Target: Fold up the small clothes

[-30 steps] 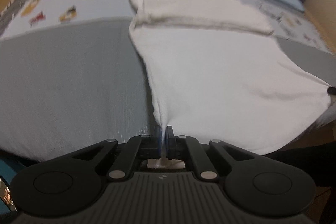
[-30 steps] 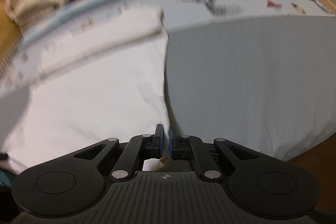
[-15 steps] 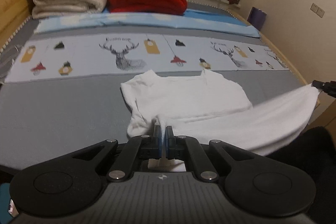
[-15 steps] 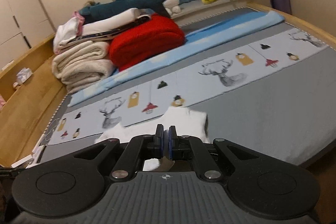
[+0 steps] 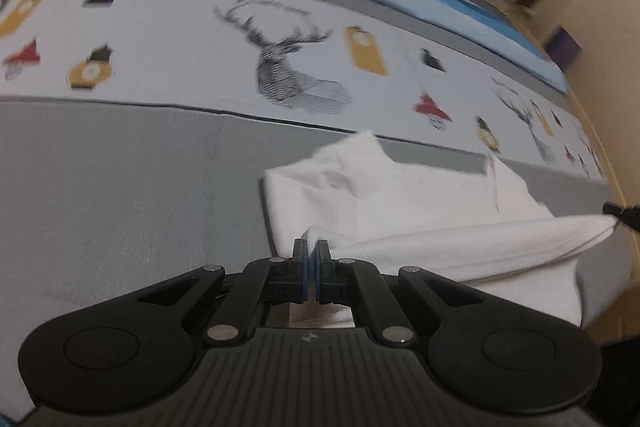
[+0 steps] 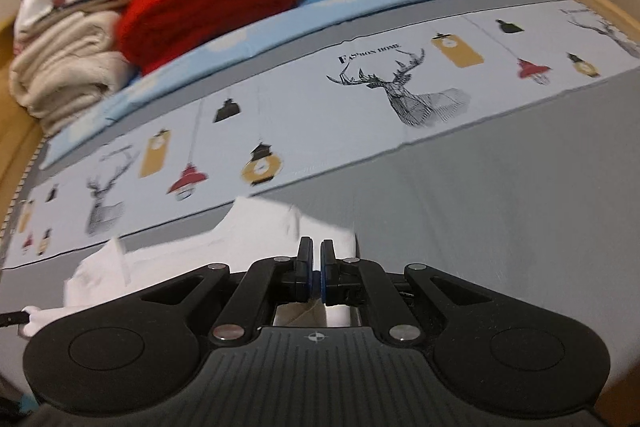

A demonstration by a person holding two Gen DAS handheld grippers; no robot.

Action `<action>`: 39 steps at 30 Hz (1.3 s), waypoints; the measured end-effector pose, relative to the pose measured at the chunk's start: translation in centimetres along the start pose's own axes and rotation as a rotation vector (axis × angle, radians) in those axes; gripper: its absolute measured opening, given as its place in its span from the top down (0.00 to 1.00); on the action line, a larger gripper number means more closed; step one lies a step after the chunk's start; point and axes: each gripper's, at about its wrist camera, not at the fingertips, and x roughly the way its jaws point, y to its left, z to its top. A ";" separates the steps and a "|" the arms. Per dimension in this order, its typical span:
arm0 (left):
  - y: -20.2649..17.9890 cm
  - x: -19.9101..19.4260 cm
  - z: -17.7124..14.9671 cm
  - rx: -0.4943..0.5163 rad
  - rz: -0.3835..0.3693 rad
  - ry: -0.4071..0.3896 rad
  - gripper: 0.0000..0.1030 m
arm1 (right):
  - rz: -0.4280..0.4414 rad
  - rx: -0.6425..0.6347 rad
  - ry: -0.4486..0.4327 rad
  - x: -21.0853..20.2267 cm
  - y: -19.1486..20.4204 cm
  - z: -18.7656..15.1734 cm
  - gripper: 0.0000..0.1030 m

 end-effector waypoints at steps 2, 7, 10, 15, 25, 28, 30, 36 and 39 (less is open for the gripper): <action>0.7 1.0 1.3 -0.023 0.008 -0.006 0.97 | -0.067 -0.028 -0.039 2.2 0.2 0.4 1.00; 3.5 1.9 3.4 -0.151 0.007 -0.052 0.93 | -0.076 0.060 -0.092 4.1 -1.9 1.9 0.99; 4.4 2.0 3.3 -0.121 0.040 -0.020 0.81 | -0.083 0.029 -0.087 4.2 -2.4 2.0 0.98; 3.8 2.1 1.6 -0.131 0.014 0.026 0.70 | 0.056 0.008 0.064 5.3 -1.1 0.5 0.90; -0.1 2.0 -0.5 -0.018 0.075 0.001 0.66 | -0.032 -0.123 0.132 6.6 2.6 -2.3 0.76; -0.2 2.6 0.1 -0.031 0.099 -0.005 0.65 | -0.046 -0.106 0.156 7.5 2.2 -2.2 0.76; -0.3 3.2 0.6 -0.028 0.109 0.002 0.65 | -0.042 -0.100 0.168 8.2 2.3 -2.2 0.76; -0.9 5.3 2.2 -0.004 0.116 0.006 0.65 | -0.036 -0.128 0.166 9.2 3.4 -1.7 0.76; -1.0 6.2 2.8 -0.004 0.119 0.010 0.65 | -0.031 -0.129 0.153 9.5 3.8 -1.3 0.80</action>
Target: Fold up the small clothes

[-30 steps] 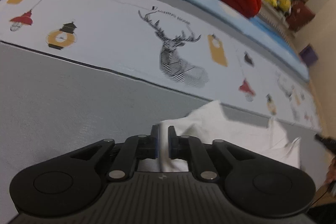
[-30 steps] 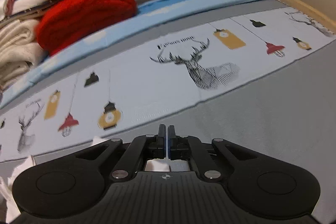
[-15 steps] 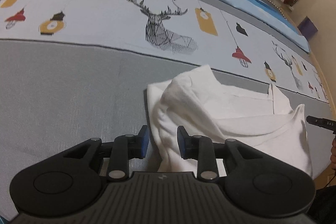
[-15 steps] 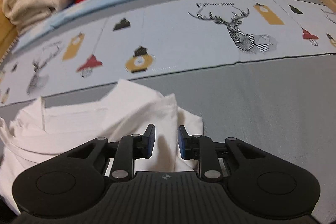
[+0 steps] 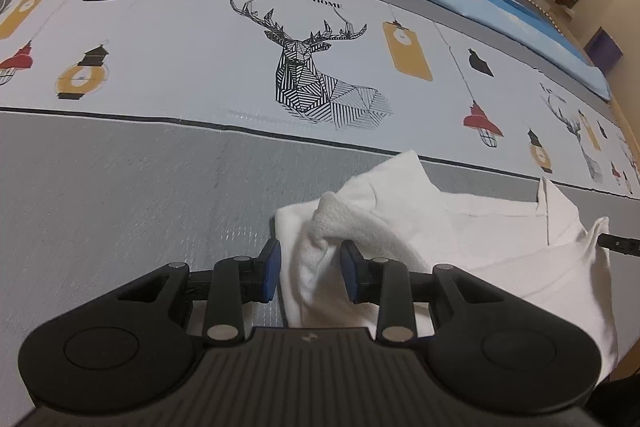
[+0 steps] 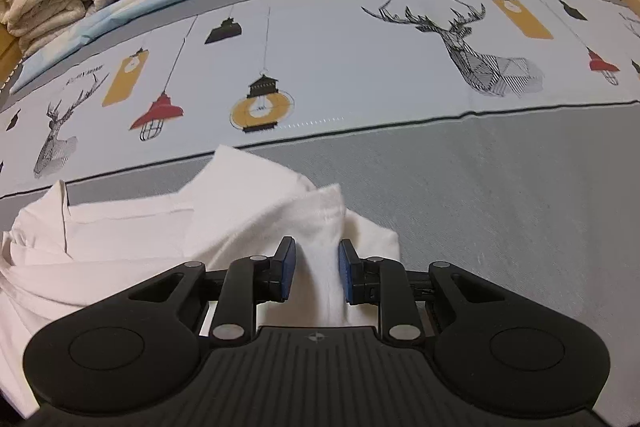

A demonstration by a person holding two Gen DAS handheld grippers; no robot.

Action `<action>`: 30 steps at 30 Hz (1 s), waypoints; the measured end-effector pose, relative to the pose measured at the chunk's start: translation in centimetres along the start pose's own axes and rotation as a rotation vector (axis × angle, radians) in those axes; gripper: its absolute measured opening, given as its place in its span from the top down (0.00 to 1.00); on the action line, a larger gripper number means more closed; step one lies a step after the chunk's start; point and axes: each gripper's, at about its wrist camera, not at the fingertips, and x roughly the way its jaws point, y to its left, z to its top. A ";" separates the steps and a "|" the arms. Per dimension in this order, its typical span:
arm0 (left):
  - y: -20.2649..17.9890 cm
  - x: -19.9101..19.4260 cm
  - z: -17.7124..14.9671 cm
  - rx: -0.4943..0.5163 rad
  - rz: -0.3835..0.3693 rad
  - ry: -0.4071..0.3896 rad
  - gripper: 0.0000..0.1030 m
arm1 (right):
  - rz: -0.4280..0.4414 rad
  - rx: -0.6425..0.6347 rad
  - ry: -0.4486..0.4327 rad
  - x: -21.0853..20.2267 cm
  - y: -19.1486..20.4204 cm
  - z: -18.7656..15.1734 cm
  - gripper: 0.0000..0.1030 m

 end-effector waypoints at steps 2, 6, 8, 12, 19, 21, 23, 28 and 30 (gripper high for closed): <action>-0.1 0.3 0.3 0.002 0.001 -0.004 0.65 | 0.016 0.000 -0.010 0.0 0.1 0.3 0.96; -0.2 0.3 0.9 0.013 -0.031 -0.015 0.97 | 0.025 0.016 -0.054 -0.6 0.0 0.8 0.97; -0.2 -0.1 1.3 0.019 -0.017 -0.046 0.99 | 0.027 0.068 -0.129 -1.7 -0.5 1.4 0.97; 0.7 -2.1 2.3 -0.053 -0.012 -0.181 1.00 | 0.013 0.161 -0.306 -4.1 -1.3 2.3 0.97; 0.2 -0.4 2.4 -0.050 0.007 -0.107 0.80 | -0.049 0.214 -0.175 -1.4 -1.7 2.3 0.93; 0.4 0.0 2.1 -0.056 0.013 -0.065 0.69 | -0.059 0.198 -0.126 -0.9 -1.8 2.0 0.92; 0.9 0.2 1.6 -0.055 0.007 -0.036 0.69 | -0.066 0.190 -0.086 -0.7 -2.0 1.5 0.83; 0.9 0.6 0.6 -0.042 0.009 0.013 0.68 | -0.061 0.160 -0.038 -0.6 -2.0 0.5 0.80; 0.6 0.7 0.4 -0.039 0.018 0.018 0.66 | -0.051 0.150 -0.037 -0.7 -1.7 0.4 0.80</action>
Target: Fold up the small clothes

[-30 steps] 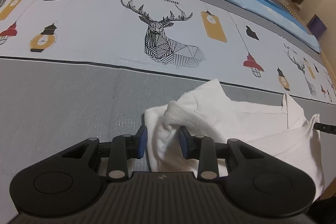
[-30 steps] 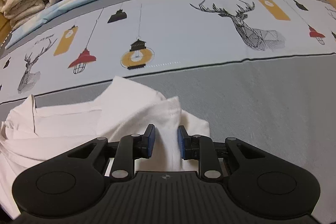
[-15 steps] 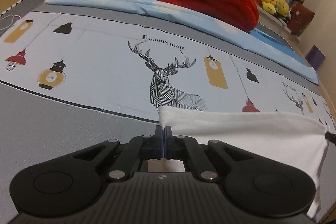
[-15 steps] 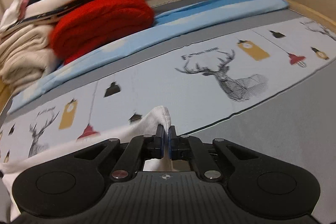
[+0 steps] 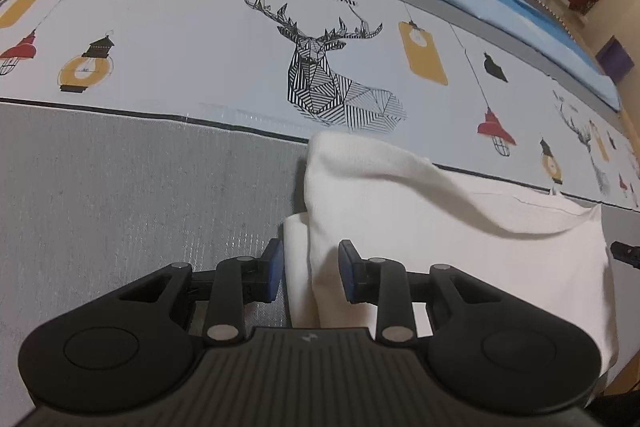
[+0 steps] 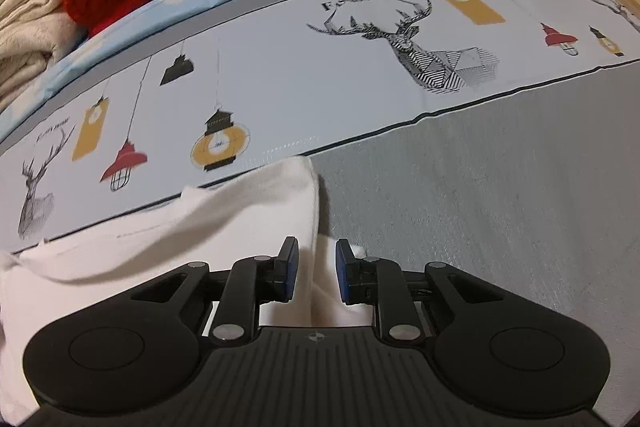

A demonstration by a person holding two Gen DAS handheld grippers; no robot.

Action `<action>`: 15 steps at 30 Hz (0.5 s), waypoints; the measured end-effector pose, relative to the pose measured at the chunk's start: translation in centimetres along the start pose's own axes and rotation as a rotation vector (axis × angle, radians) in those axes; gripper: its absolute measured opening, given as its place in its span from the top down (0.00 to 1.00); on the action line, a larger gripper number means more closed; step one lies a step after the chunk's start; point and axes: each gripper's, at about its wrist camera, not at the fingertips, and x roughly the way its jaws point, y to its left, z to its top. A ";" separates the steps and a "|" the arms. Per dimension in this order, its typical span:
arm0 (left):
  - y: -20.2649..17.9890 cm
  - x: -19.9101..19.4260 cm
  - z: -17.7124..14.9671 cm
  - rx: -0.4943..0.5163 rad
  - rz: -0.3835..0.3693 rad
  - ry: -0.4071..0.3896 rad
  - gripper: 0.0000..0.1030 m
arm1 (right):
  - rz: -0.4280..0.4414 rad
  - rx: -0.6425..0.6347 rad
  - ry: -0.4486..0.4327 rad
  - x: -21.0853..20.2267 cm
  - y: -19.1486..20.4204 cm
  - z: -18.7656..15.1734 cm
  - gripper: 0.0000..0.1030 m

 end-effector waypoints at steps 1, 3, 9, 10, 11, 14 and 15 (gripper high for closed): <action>-0.2 0.0 0.0 0.000 -0.002 -0.001 0.65 | 0.005 -0.006 0.002 0.0 0.2 -0.1 0.80; -0.5 0.1 0.0 0.004 -0.002 -0.005 0.56 | 0.014 -0.025 0.017 0.3 0.6 -0.2 0.80; -1.2 0.6 0.8 -0.011 0.013 -0.028 0.55 | -0.006 -0.083 0.021 0.9 1.9 -0.2 0.80; -1.2 0.7 1.0 -0.019 0.016 -0.034 0.55 | -0.007 -0.075 0.020 1.1 2.0 0.0 0.80; -1.3 0.8 1.2 -0.027 0.019 -0.039 0.55 | -0.009 -0.065 0.018 1.2 2.0 0.1 0.80; -1.3 1.5 2.0 -0.053 0.024 -0.046 0.55 | -0.021 -0.047 0.017 1.7 2.2 0.6 0.80; -1.3 1.8 2.2 -0.063 0.025 -0.046 0.55 | -0.024 -0.043 0.016 1.9 2.3 0.7 0.80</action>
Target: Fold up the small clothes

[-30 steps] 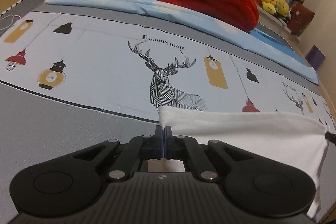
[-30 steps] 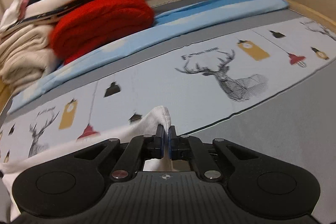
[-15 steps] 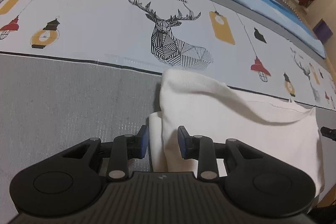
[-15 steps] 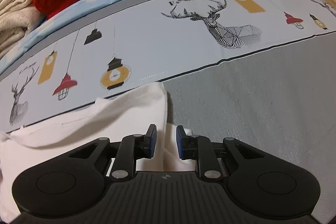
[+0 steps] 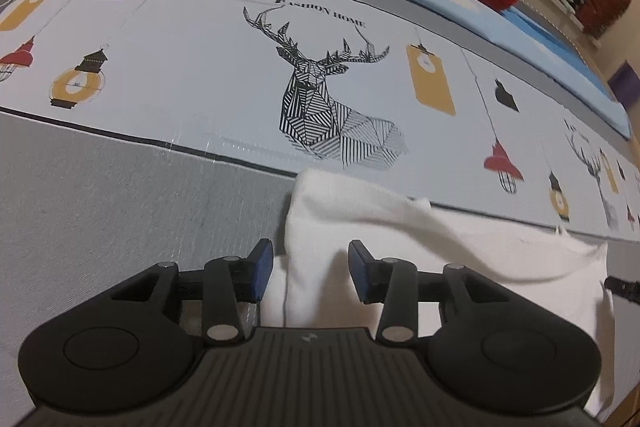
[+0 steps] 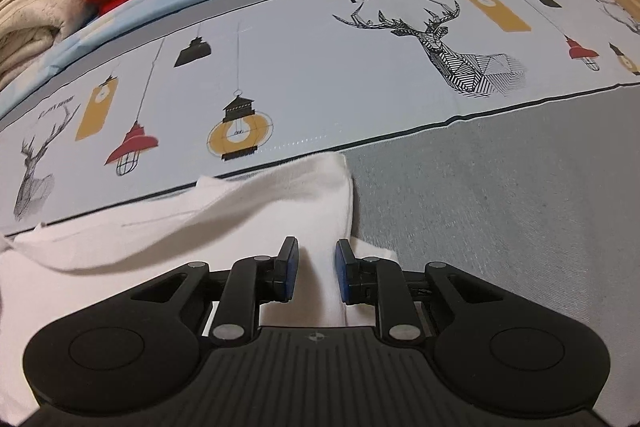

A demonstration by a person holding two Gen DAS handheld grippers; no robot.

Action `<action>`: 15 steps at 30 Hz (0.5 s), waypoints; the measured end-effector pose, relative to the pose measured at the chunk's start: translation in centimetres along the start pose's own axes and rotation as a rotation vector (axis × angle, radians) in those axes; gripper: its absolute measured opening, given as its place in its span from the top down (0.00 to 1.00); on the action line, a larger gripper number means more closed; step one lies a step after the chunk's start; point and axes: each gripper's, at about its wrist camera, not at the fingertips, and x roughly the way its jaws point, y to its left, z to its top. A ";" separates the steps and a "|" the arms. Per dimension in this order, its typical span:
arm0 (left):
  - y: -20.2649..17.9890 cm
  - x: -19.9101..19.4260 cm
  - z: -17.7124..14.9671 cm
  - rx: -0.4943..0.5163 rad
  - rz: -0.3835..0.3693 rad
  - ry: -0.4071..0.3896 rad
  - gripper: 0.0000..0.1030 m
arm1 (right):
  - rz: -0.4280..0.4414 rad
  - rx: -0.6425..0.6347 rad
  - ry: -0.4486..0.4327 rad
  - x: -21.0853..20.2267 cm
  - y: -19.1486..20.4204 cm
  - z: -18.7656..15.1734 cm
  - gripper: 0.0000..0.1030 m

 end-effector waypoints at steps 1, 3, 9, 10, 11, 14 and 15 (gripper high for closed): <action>0.0 0.2 0.2 -0.008 0.003 0.000 0.55 | -0.005 0.005 -0.001 0.2 0.1 0.2 0.80; 0.1 0.7 0.6 -0.024 0.009 -0.002 0.55 | -0.013 0.014 -0.002 0.7 0.3 0.5 0.80; 0.7 1.9 1.4 -0.059 0.007 0.002 0.55 | -0.022 0.056 0.003 2.1 0.7 1.2 0.80; 0.7 2.0 1.5 -0.058 0.004 0.002 0.55 | -0.024 0.062 0.001 2.3 0.8 1.3 0.80; 0.7 2.1 1.5 -0.056 0.002 0.001 0.55 | -0.024 0.069 -0.001 2.4 0.8 1.4 0.80; 0.9 1.9 1.7 -0.047 -0.019 -0.033 0.98 | -0.010 0.102 -0.041 2.3 0.6 1.6 1.00; 1.0 1.6 1.9 -0.046 -0.018 -0.067 0.96 | 0.000 0.130 -0.079 1.9 0.3 1.7 1.00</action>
